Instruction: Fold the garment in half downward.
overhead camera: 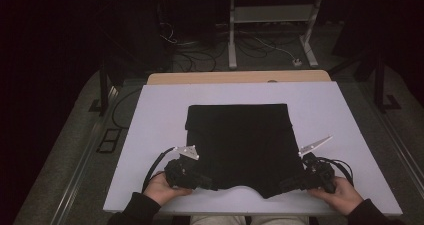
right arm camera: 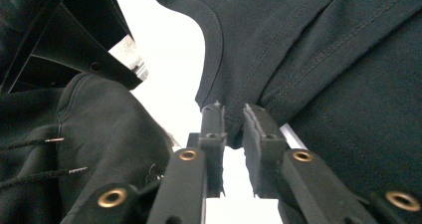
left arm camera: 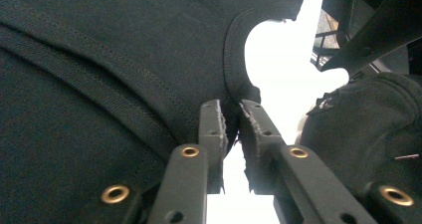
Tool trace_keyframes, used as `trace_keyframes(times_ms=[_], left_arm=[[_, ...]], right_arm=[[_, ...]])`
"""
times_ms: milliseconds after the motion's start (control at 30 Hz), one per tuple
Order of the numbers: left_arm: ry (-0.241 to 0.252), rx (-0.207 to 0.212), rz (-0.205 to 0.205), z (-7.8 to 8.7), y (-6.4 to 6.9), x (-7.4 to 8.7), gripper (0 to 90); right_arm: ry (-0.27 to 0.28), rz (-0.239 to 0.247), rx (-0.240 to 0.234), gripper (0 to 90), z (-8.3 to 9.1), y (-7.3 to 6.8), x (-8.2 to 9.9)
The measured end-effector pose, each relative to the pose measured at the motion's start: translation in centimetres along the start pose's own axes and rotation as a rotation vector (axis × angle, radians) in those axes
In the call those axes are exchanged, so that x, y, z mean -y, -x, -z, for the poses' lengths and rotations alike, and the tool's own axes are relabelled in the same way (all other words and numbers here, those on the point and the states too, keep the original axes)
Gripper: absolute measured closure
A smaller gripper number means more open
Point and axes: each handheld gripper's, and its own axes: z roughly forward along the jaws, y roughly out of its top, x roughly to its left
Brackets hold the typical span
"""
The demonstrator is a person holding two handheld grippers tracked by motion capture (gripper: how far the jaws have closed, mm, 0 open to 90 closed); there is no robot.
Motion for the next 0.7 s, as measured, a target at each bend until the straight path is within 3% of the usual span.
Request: trace_keyframes(times_ms=[167, 333, 700], left_arm=[[0.018, -0.027, -0.027, 0.4, 0.4, 0.0, 63.8], [0.06, -0.091, -0.049, 0.9, 0.8, -0.1, 48.9], [0.104, -0.107, -0.042, 1.8, 0.9, -0.4, 22.1]], right_arm=[[0.037, 0.015, 0.023, 64.6, 0.4, -0.3, -0.1], [0.072, 0.047, 0.074, 52.7, 0.9, -0.8, -0.3], [0.123, 0.068, 0.13, 20.9, 1.5, -1.3, -0.7]])
